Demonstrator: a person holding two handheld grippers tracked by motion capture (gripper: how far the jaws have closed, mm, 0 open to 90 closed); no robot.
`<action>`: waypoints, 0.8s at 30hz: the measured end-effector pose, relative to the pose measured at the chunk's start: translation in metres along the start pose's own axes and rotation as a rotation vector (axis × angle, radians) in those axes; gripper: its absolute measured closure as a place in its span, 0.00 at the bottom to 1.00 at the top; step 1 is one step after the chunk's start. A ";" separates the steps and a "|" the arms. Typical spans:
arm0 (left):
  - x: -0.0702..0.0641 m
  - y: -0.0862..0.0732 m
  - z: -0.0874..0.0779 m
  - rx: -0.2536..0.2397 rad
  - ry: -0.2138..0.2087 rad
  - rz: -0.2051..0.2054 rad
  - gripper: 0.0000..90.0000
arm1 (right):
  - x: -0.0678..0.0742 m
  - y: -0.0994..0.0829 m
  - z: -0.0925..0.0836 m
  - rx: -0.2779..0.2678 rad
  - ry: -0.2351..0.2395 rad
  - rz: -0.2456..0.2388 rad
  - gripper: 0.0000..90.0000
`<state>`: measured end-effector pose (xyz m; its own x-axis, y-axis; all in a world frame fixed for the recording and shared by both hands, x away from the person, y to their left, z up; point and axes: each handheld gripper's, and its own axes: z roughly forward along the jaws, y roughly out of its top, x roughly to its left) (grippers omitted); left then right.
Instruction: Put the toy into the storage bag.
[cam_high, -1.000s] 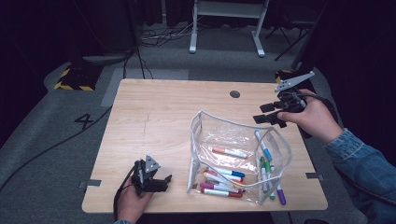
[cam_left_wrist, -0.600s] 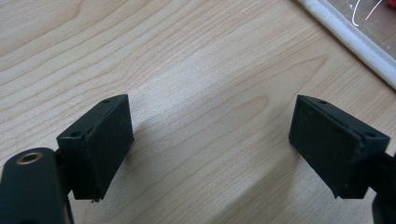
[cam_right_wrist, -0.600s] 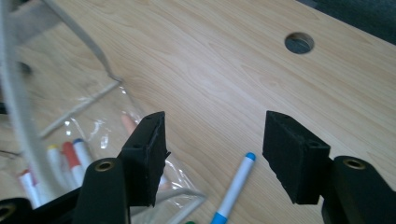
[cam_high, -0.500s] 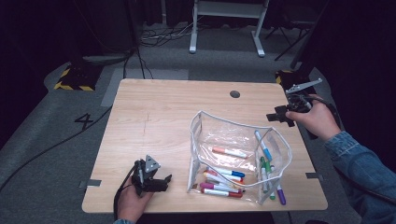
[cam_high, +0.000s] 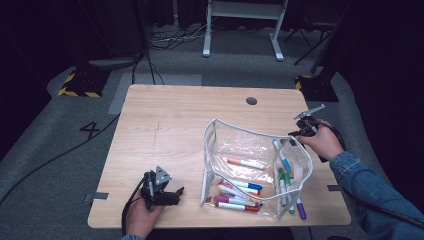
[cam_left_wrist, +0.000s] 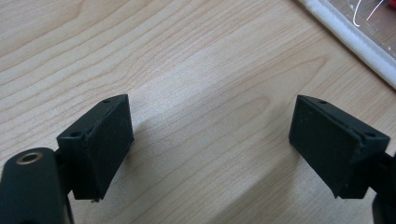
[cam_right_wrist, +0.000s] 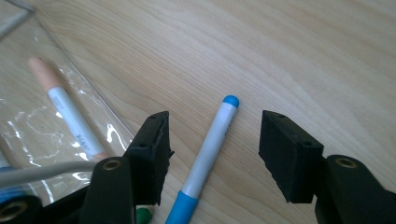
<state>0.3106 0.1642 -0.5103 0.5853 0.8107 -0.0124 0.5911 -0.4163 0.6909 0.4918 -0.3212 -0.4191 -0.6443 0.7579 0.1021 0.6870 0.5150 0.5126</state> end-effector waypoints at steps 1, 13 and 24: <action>0.000 0.000 0.000 0.000 0.000 0.000 0.15 | -0.001 -0.002 0.005 0.010 0.002 -0.002 0.50; 0.000 0.000 0.000 0.000 0.007 0.000 0.15 | -0.002 -0.026 0.044 0.098 -0.003 0.012 0.62; 0.000 0.000 0.000 -0.002 0.005 -0.001 0.15 | -0.005 -0.026 0.038 0.103 -0.061 0.081 0.86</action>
<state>0.3104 0.1640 -0.5105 0.5821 0.8131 -0.0091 0.5901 -0.4148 0.6926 0.4899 -0.3234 -0.4660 -0.5661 0.8199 0.0854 0.7685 0.4875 0.4143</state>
